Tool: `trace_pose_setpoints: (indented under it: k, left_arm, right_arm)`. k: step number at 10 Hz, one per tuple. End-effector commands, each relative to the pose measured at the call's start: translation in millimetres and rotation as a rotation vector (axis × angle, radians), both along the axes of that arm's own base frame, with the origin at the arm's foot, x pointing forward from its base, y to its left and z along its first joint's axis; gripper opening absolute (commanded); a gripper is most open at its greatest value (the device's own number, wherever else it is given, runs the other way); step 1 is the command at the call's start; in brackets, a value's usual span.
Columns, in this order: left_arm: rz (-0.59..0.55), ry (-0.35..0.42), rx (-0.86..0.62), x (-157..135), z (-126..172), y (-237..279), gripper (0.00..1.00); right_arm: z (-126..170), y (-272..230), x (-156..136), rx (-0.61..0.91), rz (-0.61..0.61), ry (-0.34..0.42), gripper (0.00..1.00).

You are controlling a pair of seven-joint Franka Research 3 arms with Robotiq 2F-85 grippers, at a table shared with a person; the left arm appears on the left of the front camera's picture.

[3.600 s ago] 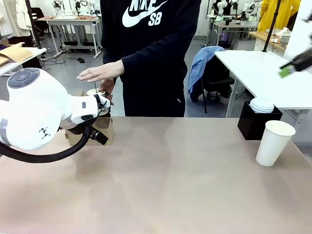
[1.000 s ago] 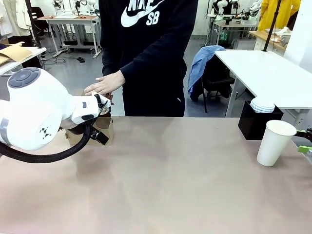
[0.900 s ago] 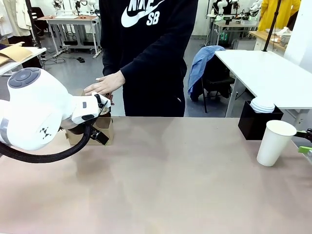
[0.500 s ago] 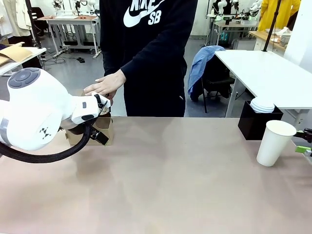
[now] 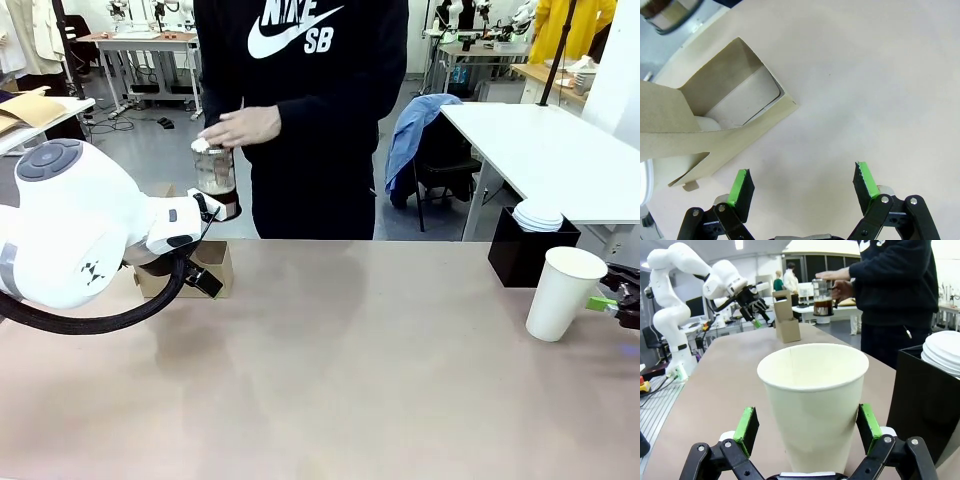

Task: Pour a drink into a cup and package it in a carrier.
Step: Pick up the 600 ml Paper Cup and place it in the middle top area of the table.

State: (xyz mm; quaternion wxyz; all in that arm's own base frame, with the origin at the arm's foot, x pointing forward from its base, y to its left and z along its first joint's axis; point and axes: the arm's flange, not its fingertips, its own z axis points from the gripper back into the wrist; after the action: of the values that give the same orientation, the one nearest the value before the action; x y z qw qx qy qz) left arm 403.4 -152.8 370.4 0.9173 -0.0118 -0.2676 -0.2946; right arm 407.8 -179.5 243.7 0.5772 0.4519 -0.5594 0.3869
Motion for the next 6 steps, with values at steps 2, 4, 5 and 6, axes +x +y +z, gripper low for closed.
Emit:
trace_pose_setpoints:
  k: [2,4,5,6]
  left_arm:
    - [0.001,0.001,-0.002,0.0,-0.1,0.6,1.0]
    - [0.001,0.001,-0.002,0.0,-0.1,0.6,1.0]
    - [0.001,0.001,-0.002,0.0,-0.1,0.6,1.0]
    - [0.001,0.001,-0.002,0.0,-0.1,0.6,1.0]
  right_arm:
    - [-3.3,13.4,16.8,0.029,0.026,0.028,1.0]
    - [-5.5,21.5,22.1,0.025,0.045,0.043,1.0]
    - [-6.1,26.0,25.8,0.017,0.051,0.05,1.0]
    - [-7.6,31.6,29.0,0.016,0.057,0.057,1.0]
